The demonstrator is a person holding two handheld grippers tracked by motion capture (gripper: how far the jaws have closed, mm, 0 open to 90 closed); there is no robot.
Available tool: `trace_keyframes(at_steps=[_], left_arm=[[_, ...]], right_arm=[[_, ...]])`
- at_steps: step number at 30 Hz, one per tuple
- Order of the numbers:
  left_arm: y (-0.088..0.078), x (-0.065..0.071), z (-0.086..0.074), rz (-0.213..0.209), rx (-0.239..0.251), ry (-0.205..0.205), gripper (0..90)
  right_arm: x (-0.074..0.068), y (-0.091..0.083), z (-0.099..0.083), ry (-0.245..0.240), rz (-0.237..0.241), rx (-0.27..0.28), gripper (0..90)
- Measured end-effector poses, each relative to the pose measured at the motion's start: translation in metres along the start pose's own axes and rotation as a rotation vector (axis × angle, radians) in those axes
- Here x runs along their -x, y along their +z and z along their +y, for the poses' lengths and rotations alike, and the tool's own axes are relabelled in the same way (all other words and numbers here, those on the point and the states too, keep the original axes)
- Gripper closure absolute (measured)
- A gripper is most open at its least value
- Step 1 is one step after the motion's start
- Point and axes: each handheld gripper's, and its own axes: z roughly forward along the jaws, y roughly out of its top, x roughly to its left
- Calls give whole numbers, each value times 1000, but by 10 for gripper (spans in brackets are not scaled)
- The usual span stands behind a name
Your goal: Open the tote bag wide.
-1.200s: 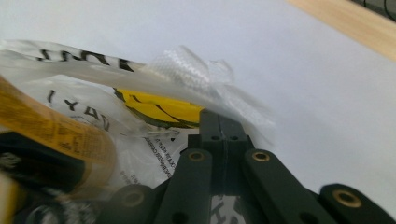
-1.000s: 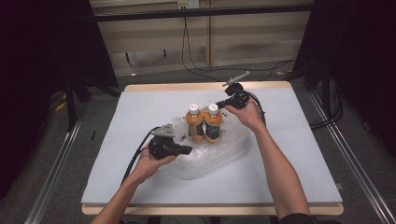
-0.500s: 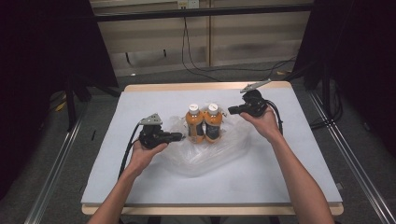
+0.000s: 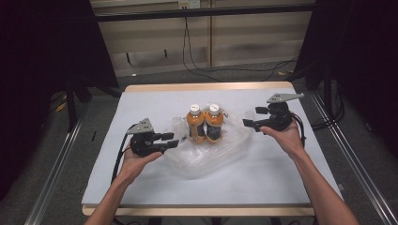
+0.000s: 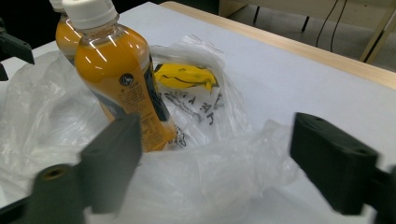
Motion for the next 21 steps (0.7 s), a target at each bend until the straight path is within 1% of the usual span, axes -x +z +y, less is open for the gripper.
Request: trace_keyframes(at_steps=[1,2,3,4,5,6,7,8,9,11,12,13,15,16,17,18,21], left_arm=[[-2,0,-1,11,4,-2,531],[-5,0,-2,33,9,-11,496],[-8,0,-3,43,15,-19,459],[-9,-1,-4,52,18,-23,430],[-12,-1,-5,70,17,-25,395],[-13,-1,-6,74,22,-40,352],[-15,-1,-7,99,17,-40,320],[-18,-2,-9,118,14,-48,272],[-20,-3,-10,123,11,-56,225],[-24,-3,-12,135,4,-65,179],[-27,-3,-13,154,-3,-61,155],[-29,-3,-15,157,0,-68,135],[-34,-2,-18,187,1,-60,108],[-37,-1,-20,191,3,-70,80],[-39,0,-23,193,10,-77,74],[-41,0,-25,194,12,-75,70],[-46,3,-35,216,8,-104,47]], right_arm=[[-1,-4,-2,6,-8,6,109],[-1,-7,-4,4,-10,9,107],[-2,-11,-7,11,-2,15,98],[-3,-14,-10,12,-2,20,62],[-4,-16,-12,23,-6,23,47],[-4,-19,-15,29,-5,29,51],[-5,-20,-17,36,0,31,52],[-6,-23,-20,36,0,31,47],[-7,-26,-24,41,-7,32,33],[-10,-31,-31,45,-16,41,36],[-11,-32,-32,43,-20,38,34],[-13,-35,-35,45,-21,41,33],[-16,-40,-40,57,-15,52,34],[-18,-43,-42,56,-17,50,35],[-19,-45,-45,60,-9,48,41],[-21,-47,-48,62,-8,44,49],[-27,-53,-56,58,-30,37,48]])
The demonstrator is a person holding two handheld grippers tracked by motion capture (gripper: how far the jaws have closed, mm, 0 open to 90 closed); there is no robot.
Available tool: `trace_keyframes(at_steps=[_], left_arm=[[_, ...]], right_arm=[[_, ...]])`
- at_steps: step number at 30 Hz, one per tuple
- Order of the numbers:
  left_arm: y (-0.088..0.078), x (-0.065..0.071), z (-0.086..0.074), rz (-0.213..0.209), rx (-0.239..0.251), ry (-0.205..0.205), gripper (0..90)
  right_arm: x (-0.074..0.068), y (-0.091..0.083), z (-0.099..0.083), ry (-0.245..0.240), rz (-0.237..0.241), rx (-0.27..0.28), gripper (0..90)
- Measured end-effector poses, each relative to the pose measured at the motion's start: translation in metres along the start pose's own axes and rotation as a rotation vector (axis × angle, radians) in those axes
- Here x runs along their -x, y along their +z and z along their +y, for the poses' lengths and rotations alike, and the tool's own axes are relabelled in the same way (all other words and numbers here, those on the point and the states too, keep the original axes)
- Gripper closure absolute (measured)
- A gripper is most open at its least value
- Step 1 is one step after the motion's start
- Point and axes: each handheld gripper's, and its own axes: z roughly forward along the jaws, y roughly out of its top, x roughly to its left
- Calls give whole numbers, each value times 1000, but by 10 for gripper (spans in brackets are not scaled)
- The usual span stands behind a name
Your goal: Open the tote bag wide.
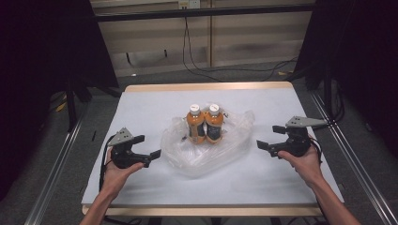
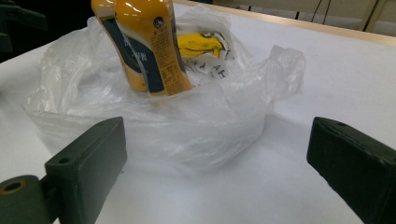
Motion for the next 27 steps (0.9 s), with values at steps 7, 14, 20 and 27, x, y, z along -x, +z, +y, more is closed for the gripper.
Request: trace_keyframes(at_steps=[7,14,20,27], left_arm=[[-16,4,-9,-6,-19,-3,36],[-34,12,-24,-38,-12,-4,26],[-42,18,-45,-7,-11,-29,24],[-55,14,-56,56,21,-78,33]], right_arm=[[-11,-20,-18,15,-46,19,45],[-18,-38,-41,55,-81,27,48],[-18,-57,-59,88,-117,31,56],[-22,-66,-74,104,-155,42,52]])
